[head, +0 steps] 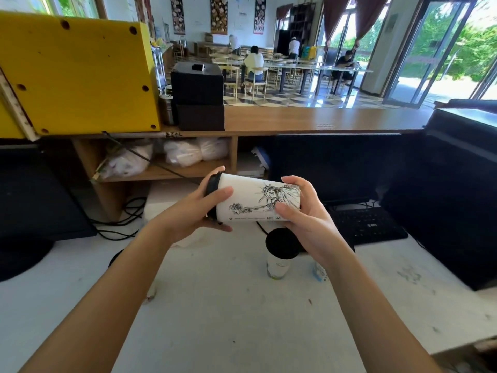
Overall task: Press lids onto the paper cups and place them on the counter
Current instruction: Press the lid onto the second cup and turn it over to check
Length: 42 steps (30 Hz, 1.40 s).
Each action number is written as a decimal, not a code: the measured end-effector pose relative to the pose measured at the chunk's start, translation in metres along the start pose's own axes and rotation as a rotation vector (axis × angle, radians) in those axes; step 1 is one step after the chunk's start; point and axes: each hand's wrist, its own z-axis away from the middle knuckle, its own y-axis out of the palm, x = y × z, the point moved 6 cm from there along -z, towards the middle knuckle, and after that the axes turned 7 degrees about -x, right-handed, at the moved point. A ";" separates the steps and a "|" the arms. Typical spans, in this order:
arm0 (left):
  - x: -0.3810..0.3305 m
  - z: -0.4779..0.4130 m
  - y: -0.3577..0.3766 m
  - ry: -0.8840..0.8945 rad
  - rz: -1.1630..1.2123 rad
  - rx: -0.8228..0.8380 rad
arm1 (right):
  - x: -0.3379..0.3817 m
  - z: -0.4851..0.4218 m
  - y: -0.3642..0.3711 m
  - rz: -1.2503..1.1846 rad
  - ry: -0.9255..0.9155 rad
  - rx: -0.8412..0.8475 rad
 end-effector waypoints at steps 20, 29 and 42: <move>0.006 0.010 0.012 0.154 -0.384 0.051 | -0.028 0.009 -0.020 0.064 0.139 -0.152; -0.005 0.009 0.027 0.287 -0.516 -0.132 | -0.046 0.007 -0.021 -0.496 0.185 -0.142; -0.001 -0.024 0.048 0.230 -0.533 -0.072 | 0.004 -0.040 -0.023 -0.623 0.165 -0.362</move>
